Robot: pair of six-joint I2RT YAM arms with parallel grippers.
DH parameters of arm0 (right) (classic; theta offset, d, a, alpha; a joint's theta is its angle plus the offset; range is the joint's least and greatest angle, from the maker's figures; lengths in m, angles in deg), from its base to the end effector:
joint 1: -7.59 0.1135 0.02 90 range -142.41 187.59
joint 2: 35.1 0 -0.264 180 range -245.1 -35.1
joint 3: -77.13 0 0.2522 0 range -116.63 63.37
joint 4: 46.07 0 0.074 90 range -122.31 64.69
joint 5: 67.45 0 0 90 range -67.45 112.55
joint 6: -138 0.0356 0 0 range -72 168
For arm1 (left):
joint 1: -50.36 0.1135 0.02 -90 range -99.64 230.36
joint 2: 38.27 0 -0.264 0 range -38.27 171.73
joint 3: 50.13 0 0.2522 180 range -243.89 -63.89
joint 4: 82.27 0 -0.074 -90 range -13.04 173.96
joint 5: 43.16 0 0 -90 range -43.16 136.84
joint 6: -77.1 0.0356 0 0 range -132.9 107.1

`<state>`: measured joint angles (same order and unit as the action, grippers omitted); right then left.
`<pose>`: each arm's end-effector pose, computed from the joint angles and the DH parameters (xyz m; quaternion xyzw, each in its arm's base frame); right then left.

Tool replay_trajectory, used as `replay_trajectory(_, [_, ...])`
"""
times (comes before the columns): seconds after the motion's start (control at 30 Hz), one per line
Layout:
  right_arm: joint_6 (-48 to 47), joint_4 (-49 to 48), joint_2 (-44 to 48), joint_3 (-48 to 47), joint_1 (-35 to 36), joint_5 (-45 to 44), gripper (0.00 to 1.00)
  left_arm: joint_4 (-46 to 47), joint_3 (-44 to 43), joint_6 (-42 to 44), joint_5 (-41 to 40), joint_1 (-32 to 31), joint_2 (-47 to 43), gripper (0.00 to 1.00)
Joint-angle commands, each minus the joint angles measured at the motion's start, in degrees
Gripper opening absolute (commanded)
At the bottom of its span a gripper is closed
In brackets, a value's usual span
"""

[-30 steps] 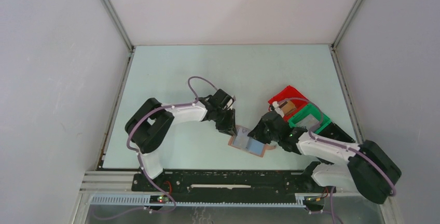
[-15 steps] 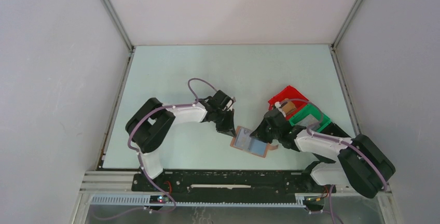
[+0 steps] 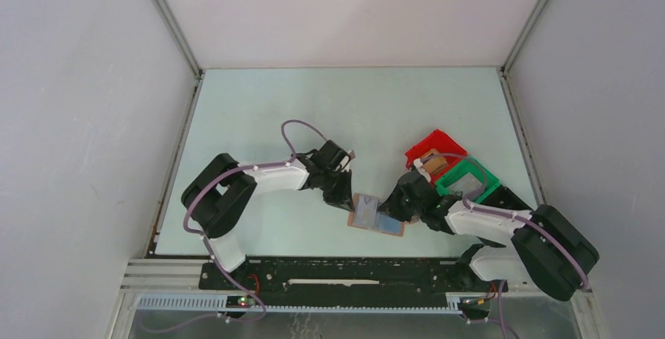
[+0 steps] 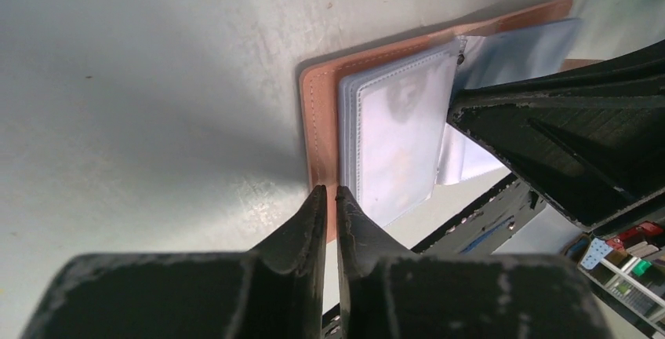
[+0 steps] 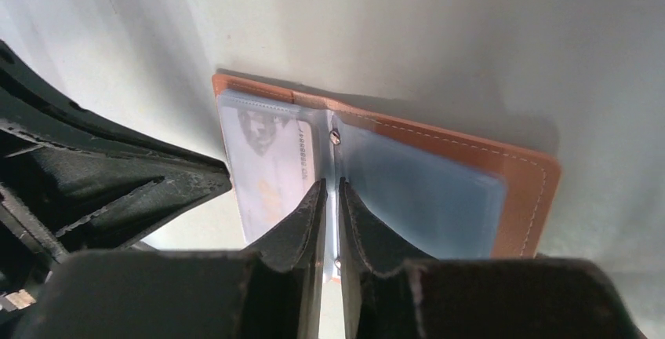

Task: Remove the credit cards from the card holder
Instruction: Remove the credit card from the card holder.

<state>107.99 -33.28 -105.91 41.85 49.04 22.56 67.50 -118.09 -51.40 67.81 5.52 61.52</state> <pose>0.1584 0.1399 0.1344 0.1505 0.9224 0.2754 0.2252 0.2246 -0.2413 0.1459 0.0966 0.9503 -0.2897 0.0599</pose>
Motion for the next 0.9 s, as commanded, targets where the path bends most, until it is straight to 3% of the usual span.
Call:
replay_trajectory(0.0, [-0.2,-6.6,-2.8,0.1,1.1,3.0,0.19,-1.8,-0.3,1.9,-2.6,0.0,-2.4,0.14])
replay_trajectory(0.1, [-0.5,-9.1,-4.9,-1.0,1.4,4.4,0.19,-2.5,0.0,2.9,-2.5,0.9,-3.2,0.17])
replay_trajectory(0.23, [-0.6,-10.1,-7.6,-2.5,2.0,5.5,0.18,-3.5,0.2,5.3,-3.0,1.1,-6.9,0.33])
replay_trajectory(0.3, [-0.4,-9.9,-7.5,-2.6,2.0,5.1,0.18,-5.3,-0.7,6.0,-3.9,1.1,-7.9,0.36])
replay_trajectory(0.53, [-2.9,-10.0,-7.6,-2.6,0.7,8.1,0.18,-6.0,-1.2,5.4,-4.9,1.8,-8.2,0.36])
replay_trajectory(0.87, [-3.6,-10.1,-4.8,-1.6,-0.1,7.8,0.18,-1.9,-1.6,4.4,2.9,1.7,-6.0,0.34])
